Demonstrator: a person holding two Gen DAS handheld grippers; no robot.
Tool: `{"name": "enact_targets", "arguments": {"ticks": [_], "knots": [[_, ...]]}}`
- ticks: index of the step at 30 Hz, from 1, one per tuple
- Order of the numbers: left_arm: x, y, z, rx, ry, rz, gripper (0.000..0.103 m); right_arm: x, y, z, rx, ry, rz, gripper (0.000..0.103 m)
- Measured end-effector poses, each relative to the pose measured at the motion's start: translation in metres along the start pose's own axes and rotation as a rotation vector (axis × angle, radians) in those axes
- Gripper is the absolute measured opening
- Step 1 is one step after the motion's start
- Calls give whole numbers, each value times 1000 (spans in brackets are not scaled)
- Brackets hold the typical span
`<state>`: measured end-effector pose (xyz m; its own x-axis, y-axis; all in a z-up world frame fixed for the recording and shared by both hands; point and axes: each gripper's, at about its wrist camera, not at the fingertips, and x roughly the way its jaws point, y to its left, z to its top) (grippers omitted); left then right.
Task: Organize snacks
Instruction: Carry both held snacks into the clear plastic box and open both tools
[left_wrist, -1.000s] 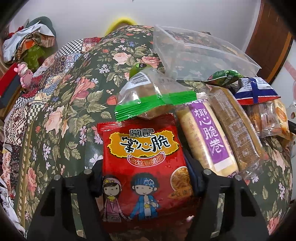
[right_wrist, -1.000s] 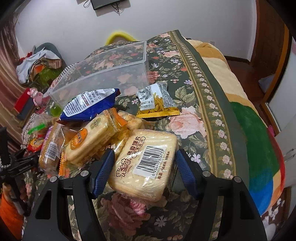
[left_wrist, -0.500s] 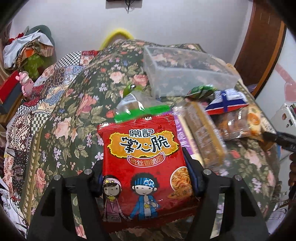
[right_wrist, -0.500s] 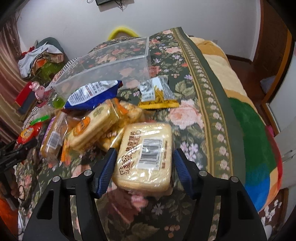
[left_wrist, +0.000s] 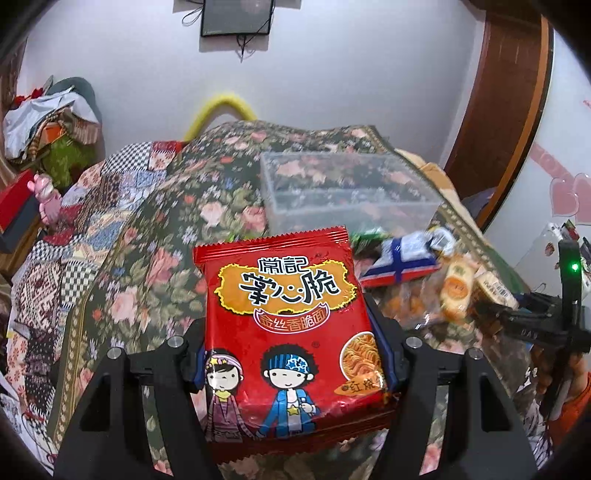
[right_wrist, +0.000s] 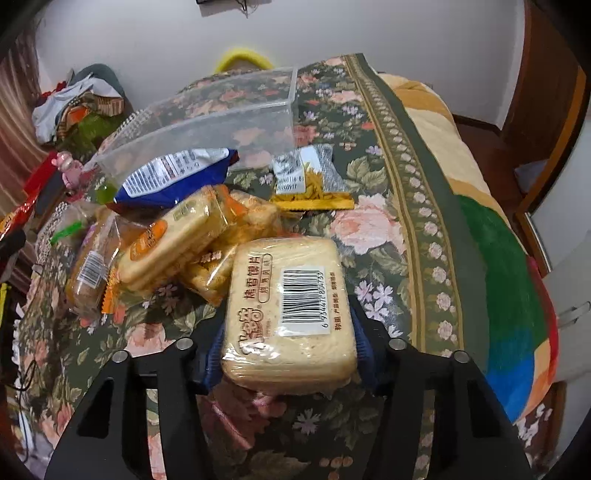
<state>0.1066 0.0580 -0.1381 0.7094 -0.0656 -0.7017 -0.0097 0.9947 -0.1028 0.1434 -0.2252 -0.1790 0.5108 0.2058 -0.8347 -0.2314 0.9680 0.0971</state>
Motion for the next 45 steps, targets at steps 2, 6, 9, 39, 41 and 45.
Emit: {"name": "enact_targets", "arguments": {"ticks": [2,6,9,39,41,45], "knots": [[-1,-6,9,13,-19,-3,67,-6,1,1,-6,-23,-11,53],[-2,-16,29,32,-54,-20,67,-25,-4,13,7,-86,4,53],[-1,-20,45,30,-73,-38,67,-43,-3,31,8,-150,28,53],[148,-20,140,39,47,-54,68,23,50,155,-89,-212,89,53],[158,-20,141,40,67,-57,68,31,49,158,-93,-189,91,53],[181,-19,141,35,118,-68,68,52,52,162,-120,-137,83,53]]}}
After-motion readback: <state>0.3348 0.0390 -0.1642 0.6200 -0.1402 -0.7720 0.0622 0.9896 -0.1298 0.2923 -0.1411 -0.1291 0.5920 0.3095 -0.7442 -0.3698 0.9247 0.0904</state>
